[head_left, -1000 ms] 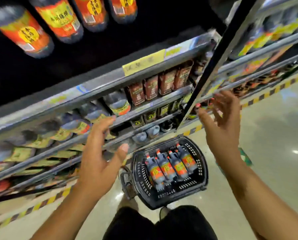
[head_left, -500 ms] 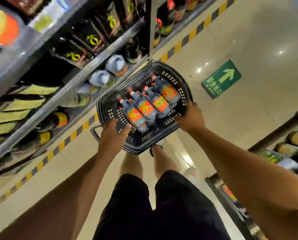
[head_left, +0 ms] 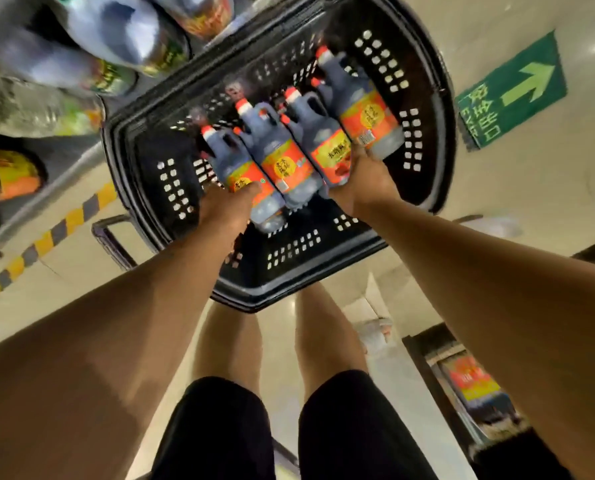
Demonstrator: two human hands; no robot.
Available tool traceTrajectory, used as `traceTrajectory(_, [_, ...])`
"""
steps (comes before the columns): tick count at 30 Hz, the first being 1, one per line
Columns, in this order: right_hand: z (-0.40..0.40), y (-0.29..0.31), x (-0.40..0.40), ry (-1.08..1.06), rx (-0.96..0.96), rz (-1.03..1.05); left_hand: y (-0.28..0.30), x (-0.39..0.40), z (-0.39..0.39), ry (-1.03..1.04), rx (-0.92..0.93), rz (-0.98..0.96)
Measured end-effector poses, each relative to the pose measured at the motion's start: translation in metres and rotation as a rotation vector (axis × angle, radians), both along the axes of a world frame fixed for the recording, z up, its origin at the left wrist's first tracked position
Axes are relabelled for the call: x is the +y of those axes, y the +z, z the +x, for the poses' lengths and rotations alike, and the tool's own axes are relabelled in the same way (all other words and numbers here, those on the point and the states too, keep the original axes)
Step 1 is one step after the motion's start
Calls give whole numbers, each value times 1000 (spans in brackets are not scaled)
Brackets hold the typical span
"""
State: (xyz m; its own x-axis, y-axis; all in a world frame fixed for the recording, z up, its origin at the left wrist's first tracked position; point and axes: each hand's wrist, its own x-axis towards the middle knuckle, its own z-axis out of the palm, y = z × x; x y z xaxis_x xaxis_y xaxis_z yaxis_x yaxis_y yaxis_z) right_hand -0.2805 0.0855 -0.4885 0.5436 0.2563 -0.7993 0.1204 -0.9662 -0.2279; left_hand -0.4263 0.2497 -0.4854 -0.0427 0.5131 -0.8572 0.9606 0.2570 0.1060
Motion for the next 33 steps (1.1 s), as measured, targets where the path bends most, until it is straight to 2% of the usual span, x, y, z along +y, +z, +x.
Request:
traceTrajectory(2, [-3,-14,5,-17,-18,-1,-24,-3,2,80,29,1])
traceTrajectory(5, [-8,-29,9,-9,-90,-31,-61,-8,-1,290,-65,-51])
traceTrajectory(7, [-8,-36,10,8,-122,-55,-131,-15,-36,364,-103,-109])
traceTrajectory(8, [-7,-39,10,16,-139,-62,-136,-16,-38,392,-119,-128])
traceTrajectory(10, [-6,-43,13,49,-174,-93,-102,-11,-25,420,-163,-211])
traceTrajectory(13, [-10,-43,18,42,-167,-108,-66,0,-19,434,-133,-182])
traceTrajectory(21, [-39,-68,39,-24,-47,-121,-35,11,-62,435,-67,-209])
traceTrajectory(26, [-37,-82,49,-160,-42,-94,-25,11,-70,351,-140,-218])
traceTrajectory(30, [-23,-78,52,-128,-25,-127,-17,8,-67,329,-203,-205])
traceTrajectory(33, [-16,-68,44,-280,125,-61,-5,8,-67,347,-264,-191])
